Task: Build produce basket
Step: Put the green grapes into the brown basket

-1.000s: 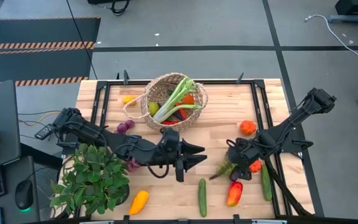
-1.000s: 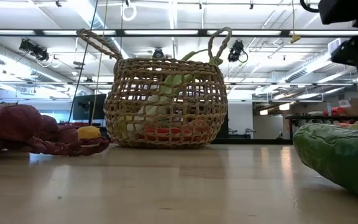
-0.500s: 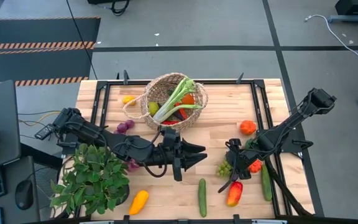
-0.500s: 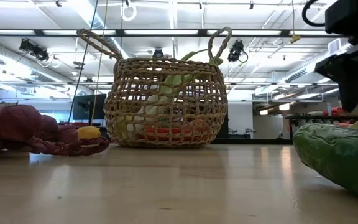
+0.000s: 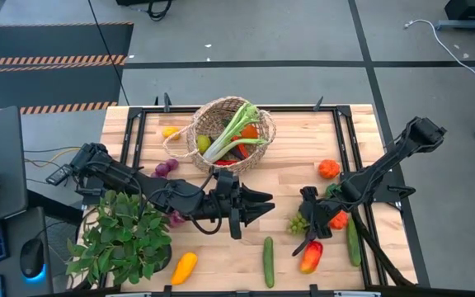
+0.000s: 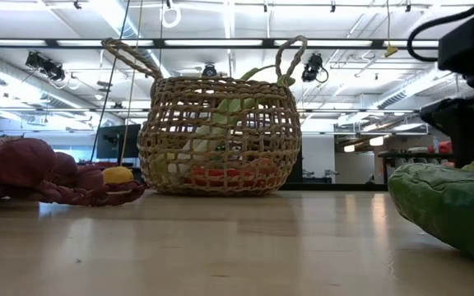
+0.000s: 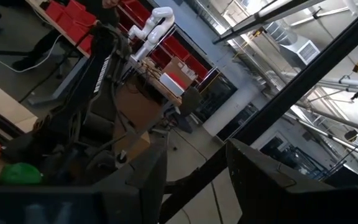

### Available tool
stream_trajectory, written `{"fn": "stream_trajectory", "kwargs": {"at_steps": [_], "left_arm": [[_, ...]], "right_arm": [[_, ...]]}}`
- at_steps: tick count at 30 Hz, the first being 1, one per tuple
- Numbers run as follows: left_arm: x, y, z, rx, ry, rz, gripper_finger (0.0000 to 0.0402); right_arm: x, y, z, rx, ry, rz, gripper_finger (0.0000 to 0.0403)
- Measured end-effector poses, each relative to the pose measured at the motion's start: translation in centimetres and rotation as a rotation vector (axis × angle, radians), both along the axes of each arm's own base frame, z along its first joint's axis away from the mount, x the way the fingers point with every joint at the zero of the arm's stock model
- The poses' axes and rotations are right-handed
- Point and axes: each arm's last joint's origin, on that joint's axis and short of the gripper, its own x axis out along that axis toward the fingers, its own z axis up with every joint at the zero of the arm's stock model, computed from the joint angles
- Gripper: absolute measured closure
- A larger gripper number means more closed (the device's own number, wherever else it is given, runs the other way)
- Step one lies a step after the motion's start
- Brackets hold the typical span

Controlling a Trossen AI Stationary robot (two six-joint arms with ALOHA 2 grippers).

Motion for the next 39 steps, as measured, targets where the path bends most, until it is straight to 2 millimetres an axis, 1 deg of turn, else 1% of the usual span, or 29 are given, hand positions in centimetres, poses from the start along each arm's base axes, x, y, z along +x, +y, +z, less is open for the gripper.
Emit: {"fn": "stream_trajectory", "kwargs": {"at_steps": [7, 12, 15, 23, 25, 29, 32, 39], "left_arm": [[0.0, 0.0, 0.0, -0.012, -0.002, -0.002, 0.0230], [0.0, 0.0, 0.0, -0.026, -0.003, -0.004, 0.0230], [0.0, 0.0, 0.0, -0.026, -0.003, -0.004, 0.0230], [0.0, 0.2, 0.1, -0.003, -0.002, 0.002, 0.0230], [-0.2, 0.3, 0.4, 0.018, -0.009, 0.006, 0.0230], [-1.2, 0.8, 1.8, 0.061, -0.040, 0.019, 0.0230], [-1.8, 1.1, 2.4, 0.098, -0.047, 0.023, 0.0230], [-3.2, 1.7, 3.9, 0.159, -0.075, 0.038, 0.0230]], "right_arm": [[-0.6, -0.3, -1.1, 0.039, 0.040, -0.037, 0.0085], [-0.6, -0.3, -1.1, 0.044, 0.033, -0.038, 0.0099], [-0.5, -0.3, -1.1, 0.058, 0.026, -0.048, 0.0119], [-0.3, -0.1, -0.8, 0.148, 0.033, -0.166, 0.0192], [0.1, 0.2, -0.2, 0.180, 0.018, -0.169, 0.0210], [1.4, 0.8, 1.7, 0.205, -0.051, -0.144, 0.0241], [2.3, 0.8, 3.1, 0.201, -0.105, -0.127, 0.0263], [4.6, 0.4, 6.8, 0.239, -0.219, -0.163, 0.0308]]}}
